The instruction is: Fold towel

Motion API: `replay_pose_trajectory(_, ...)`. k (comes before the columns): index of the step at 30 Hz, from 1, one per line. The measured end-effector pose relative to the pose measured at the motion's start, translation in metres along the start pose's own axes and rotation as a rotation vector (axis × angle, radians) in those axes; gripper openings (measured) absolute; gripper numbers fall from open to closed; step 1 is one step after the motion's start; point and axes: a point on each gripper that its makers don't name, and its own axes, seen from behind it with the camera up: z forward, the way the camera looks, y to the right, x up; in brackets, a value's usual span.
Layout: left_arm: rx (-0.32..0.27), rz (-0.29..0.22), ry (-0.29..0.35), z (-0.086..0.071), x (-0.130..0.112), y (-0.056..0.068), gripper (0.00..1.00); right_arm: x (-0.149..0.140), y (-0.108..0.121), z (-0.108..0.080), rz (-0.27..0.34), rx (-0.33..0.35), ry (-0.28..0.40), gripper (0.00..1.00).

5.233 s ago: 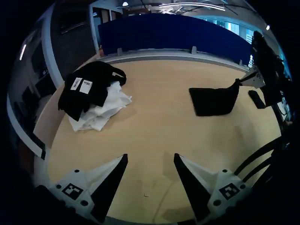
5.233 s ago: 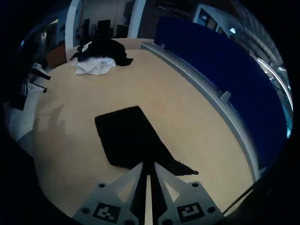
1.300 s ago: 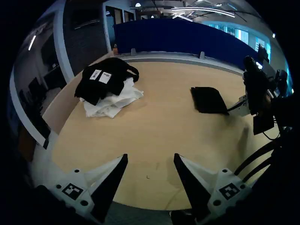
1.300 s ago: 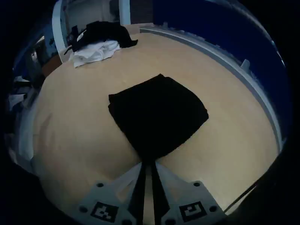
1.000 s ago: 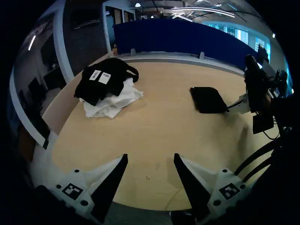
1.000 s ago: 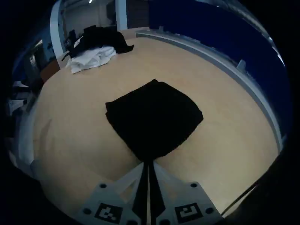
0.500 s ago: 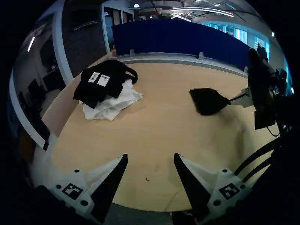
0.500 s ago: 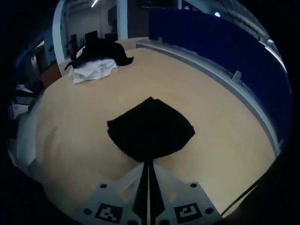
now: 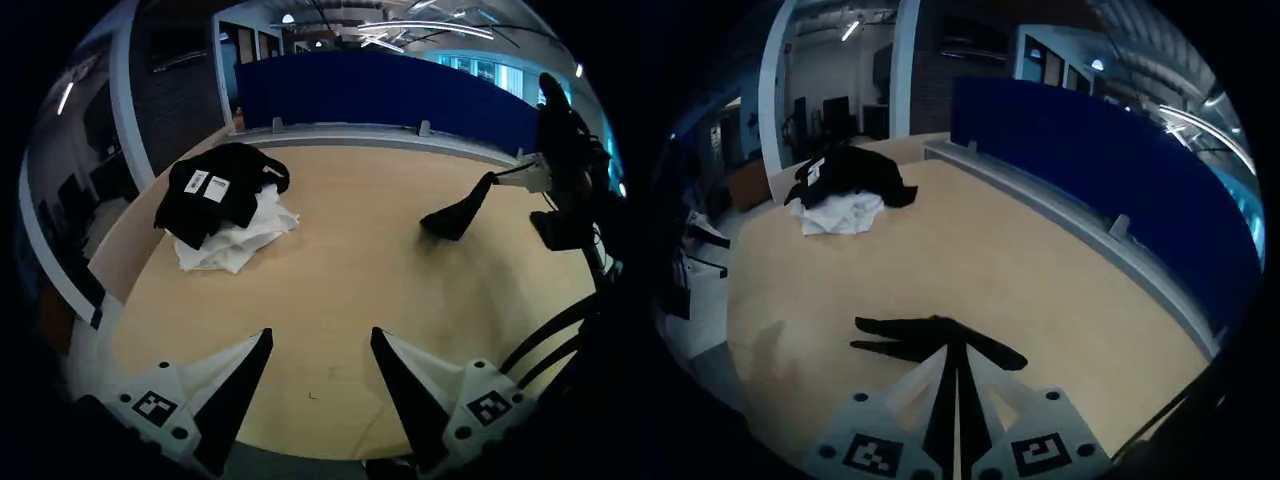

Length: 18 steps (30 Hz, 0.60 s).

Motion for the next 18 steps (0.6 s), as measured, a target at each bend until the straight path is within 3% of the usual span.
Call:
replay_pose_trajectory(9,-0.015,0.012,0.028,-0.001,0.016,0.009,0.91,0.040,0.021,-0.029,-0.018,-0.041,0.070,0.02)
replay_pose_trajectory(18,-0.025,0.023,0.040,-0.006,0.021,0.016,0.91,0.050,0.037,-0.049,-0.024,-0.070,0.094,0.02)
